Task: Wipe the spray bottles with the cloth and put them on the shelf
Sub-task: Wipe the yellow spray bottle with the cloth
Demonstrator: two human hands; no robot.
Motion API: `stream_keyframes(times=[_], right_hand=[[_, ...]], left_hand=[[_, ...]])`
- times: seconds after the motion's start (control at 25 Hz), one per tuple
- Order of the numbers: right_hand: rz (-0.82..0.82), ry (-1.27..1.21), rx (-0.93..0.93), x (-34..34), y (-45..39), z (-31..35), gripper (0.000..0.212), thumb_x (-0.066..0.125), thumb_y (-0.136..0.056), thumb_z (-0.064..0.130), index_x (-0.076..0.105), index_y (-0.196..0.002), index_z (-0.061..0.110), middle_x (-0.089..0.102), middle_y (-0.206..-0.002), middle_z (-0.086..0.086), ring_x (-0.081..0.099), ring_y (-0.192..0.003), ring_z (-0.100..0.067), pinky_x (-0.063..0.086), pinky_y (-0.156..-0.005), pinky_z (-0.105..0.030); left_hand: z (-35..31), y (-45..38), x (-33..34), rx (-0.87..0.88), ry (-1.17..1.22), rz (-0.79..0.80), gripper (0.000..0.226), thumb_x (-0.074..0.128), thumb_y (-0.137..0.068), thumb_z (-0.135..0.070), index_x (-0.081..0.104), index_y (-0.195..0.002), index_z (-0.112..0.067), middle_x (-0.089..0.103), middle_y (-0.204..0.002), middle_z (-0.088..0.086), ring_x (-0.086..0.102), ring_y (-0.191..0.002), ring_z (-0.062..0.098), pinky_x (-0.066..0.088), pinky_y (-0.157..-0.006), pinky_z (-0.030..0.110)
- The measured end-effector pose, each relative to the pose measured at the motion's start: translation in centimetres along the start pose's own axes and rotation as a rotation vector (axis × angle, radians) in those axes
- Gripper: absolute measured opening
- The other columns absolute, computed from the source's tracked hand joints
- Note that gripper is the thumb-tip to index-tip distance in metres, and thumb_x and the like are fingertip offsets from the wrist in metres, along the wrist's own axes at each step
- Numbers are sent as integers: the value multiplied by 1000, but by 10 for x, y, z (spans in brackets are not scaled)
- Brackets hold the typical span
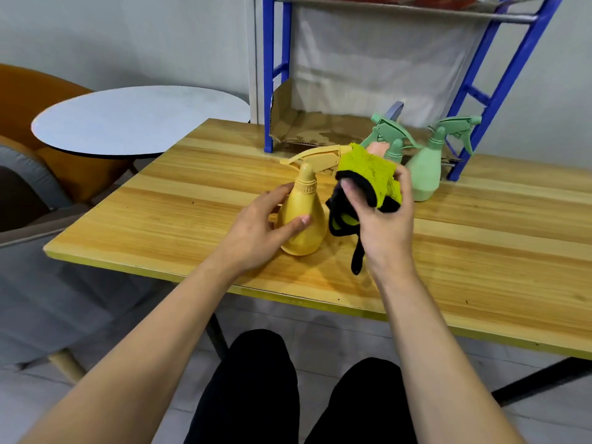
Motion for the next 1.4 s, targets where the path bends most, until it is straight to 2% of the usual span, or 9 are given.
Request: stream_keyframes(times=[0.12,0.24,0.4,0.52,0.76,0.84,1.0,1.2,1.4], right_hand=[[87,11,-35,14,-4,-9,62,84,-82,16,52,-134,3,63,-129,-17,62,-124,-27,53,-98,-28],[118,119,-51,20,-3,-12,46,77,-87,8,58,-129,6,69,-117,-7,67,-113,-19,54,-92,-21],[180,392,-166,15,-3,-13,37,71,-94,16,55,-127,19,70,-112,0,66,-109,-19,54,-98,-44],[185,520,-208,5,-6,-15,42,70,-93,18,50,-129,22,68,-117,-3,65,-111,-23,53,-96,-49],[-99,269,-247,-14,-1,41,33,67,-92,46,50,-119,36,64,-108,19,63,-101,9,47,-85,-10],[-84,363,-323,-7,-13,66,38,67,-91,53,52,-118,31,65,-107,12,64,-101,-1,49,-86,-18],[234,871,-381,43,-35,67,52,66,-84,55,54,-123,22,63,-111,0,60,-103,-21,50,-87,-42],[240,968,-439,58,-42,65,48,49,-98,59,62,-114,16,71,-98,-7,65,-92,-32,51,-76,-42],[71,727,-75,57,-55,67,58,40,-98,67,69,-100,17,71,-90,-3,67,-88,-26,48,-65,-31]], left_hand=[[-1,3,5,25,-35,-10,74,62,-96,-56,33,-159,-29,46,-158,-1,43,-145,23,46,-112,53],[-2,4,6,28,-26,-45,72,63,-98,-49,33,-160,-26,50,-152,0,46,-136,14,47,-111,47],[-1,6,9,36,-17,-59,70,60,-99,-51,33,-160,-30,51,-146,-4,48,-127,7,49,-108,42],[-3,7,14,43,13,-42,69,60,-99,-51,33,-160,-32,49,-147,-5,47,-131,7,48,-111,43],[-2,8,16,-3,31,-17,73,57,-97,-57,27,-161,-36,43,-154,-5,42,-137,10,42,-116,42],[-3,9,16,8,27,-28,72,58,-98,-56,28,-160,-35,44,-153,-5,42,-136,10,42,-116,43],[-3,10,15,-8,31,-38,72,58,-98,-55,29,-160,-34,44,-153,-2,45,-137,17,44,-115,47],[-3,10,17,-3,36,-38,71,58,-100,-53,28,-161,-32,45,-153,-1,46,-137,15,44,-115,45],[-5,11,15,12,61,-30,69,59,-101,-47,30,-161,-29,47,-149,-1,46,-131,9,44,-114,39]])
Point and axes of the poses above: each hand's wrist, its own y-axis away from the middle knuckle, its own x-axis out of the palm, z = x × y, the point moved 6 cm from there along -y, towards the middle knuckle
